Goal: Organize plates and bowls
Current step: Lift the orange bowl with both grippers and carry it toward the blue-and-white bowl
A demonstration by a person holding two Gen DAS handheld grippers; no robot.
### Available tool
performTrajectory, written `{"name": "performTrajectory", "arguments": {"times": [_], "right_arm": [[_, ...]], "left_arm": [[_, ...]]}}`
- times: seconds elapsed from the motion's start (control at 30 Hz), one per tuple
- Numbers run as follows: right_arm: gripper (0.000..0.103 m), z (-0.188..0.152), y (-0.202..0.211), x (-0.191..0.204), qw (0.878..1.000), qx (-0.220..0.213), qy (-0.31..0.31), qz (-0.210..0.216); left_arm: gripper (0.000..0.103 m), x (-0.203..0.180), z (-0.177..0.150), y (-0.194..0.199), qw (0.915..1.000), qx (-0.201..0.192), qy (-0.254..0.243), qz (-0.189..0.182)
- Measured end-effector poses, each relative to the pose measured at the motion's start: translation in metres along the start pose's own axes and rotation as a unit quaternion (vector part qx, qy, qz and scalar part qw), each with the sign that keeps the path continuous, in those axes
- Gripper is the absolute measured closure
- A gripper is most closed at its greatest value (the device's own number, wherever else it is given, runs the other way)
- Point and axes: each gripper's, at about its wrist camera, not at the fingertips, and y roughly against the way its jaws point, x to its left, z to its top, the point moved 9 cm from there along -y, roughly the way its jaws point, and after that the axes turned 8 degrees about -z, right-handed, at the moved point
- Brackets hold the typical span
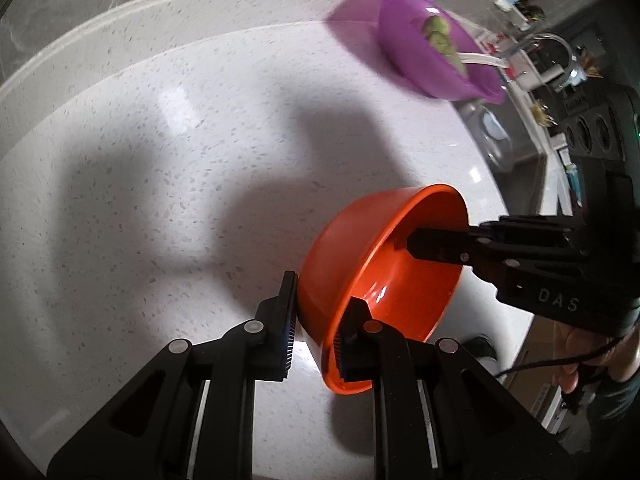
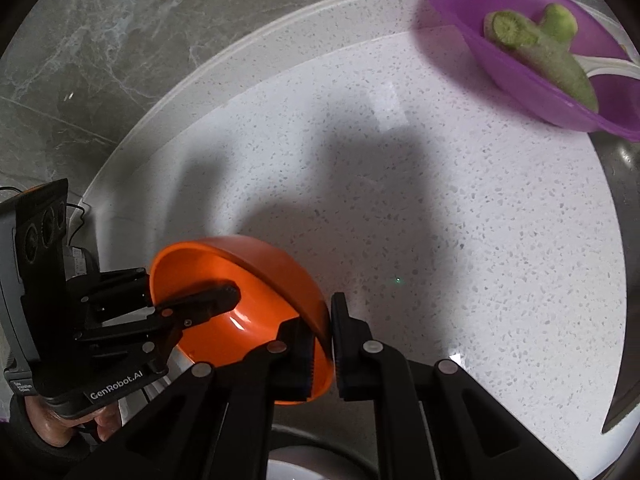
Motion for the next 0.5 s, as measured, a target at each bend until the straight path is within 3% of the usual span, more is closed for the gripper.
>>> {"name": "performTrajectory", "arguments": {"times": [0.17, 0.43, 0.5], "right_arm": [[0.094, 0.005, -0.02, 0.002, 1.0, 0.012, 0.0, -0.009], [0.09, 0.009, -0.024, 0.006, 1.0, 0.016, -0.001, -0.016], [0.086, 0.007, -0.023, 0.007, 1.0, 0.018, -0.002, -0.014]], "left_arm": [[0.089, 0.018, -0.001, -0.01, 0.9995, 0.003, 0.008, 0.029], [0.05, 0.035, -0.007, -0.005, 0.9973, -0.007, 0.005, 0.074], [0.05, 0.033, -0.011, -0.004, 0.9973, -0.011, 0.002, 0.073]]}}
